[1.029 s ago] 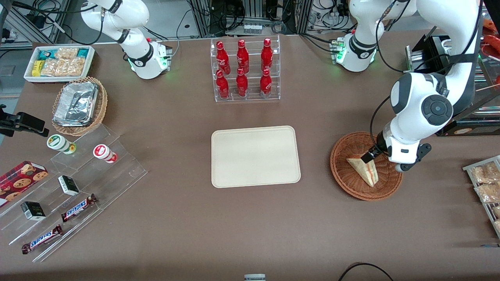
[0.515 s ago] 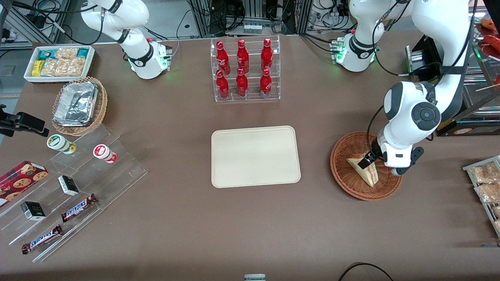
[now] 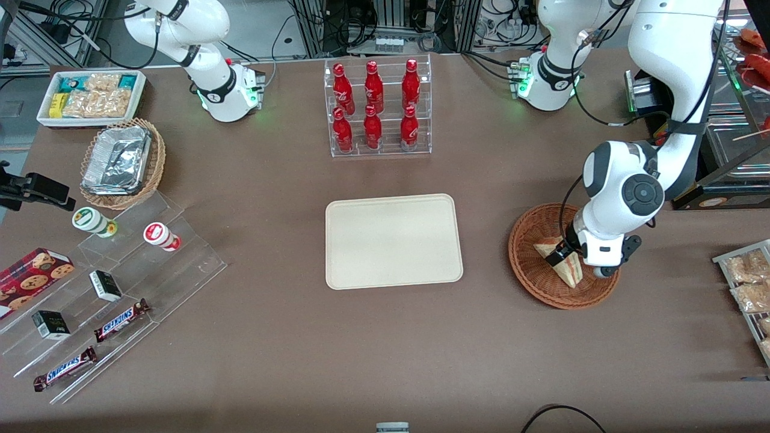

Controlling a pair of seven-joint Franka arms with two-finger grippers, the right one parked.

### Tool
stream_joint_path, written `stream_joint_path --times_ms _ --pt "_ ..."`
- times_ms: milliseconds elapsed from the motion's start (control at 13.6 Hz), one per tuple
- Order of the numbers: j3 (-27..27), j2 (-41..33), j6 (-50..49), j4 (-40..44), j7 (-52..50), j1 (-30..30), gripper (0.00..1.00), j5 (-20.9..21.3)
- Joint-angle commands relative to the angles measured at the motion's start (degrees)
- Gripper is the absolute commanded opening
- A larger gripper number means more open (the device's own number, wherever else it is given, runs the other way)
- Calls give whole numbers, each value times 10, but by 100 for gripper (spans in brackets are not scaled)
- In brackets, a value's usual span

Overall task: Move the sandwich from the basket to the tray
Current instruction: 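Move the left gripper down over the wrapped sandwich in the wicker basket, then close the left gripper on the sandwich and lift it from the basket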

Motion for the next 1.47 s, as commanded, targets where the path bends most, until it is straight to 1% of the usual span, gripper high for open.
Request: stream_joint_path --times_ms 0,74,147,221,294,368,588,735,1103,1397 --pt "1 2 11 -5 -1 2 100 13" --pt "1 3 11 -5 -1 2 98 13" --pt "1 3 9 -5 -2 2 71 13" --pt "1 3 9 -5 -2 3 30 13" --pt "1 3 9 -10 -2 3 4 13" --pt "2 3 11 -15 -2 3 0 13" --pt "2 1 5 -13 -1 3 0 13" --pt "2 -6 -14 -7 24 3 0 12" --pt "-3 -29 -160 73 22 -5 0 11" --pt "-8 -39 -198 100 19 -22 0 10"
